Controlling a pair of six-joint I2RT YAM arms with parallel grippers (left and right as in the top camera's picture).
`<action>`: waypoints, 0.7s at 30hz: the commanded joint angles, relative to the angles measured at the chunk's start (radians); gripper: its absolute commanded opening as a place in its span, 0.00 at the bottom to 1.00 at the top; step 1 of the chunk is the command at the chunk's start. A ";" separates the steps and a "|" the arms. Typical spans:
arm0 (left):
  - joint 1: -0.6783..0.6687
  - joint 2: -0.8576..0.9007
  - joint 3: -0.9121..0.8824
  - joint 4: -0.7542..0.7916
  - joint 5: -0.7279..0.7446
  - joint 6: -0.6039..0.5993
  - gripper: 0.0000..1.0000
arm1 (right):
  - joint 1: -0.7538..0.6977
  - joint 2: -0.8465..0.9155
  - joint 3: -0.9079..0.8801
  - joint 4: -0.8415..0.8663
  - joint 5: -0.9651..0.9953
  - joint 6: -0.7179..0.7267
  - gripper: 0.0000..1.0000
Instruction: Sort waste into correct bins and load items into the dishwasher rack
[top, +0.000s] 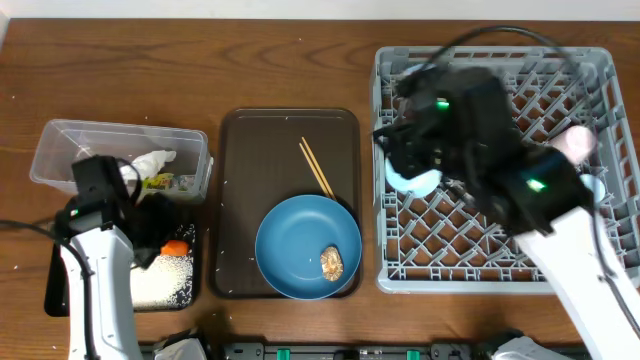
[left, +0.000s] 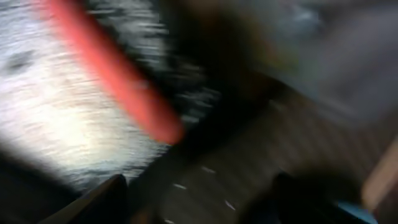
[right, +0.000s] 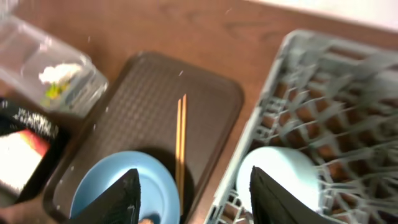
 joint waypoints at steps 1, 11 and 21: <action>-0.125 -0.027 0.048 -0.010 0.161 0.217 0.75 | -0.050 -0.060 0.003 0.010 0.010 0.003 0.51; -0.539 0.025 0.019 -0.005 0.011 0.354 0.75 | -0.090 -0.082 0.003 -0.010 0.010 0.008 0.53; -0.649 0.203 -0.021 0.015 -0.053 0.296 0.61 | -0.090 -0.081 0.003 -0.047 0.010 0.023 0.54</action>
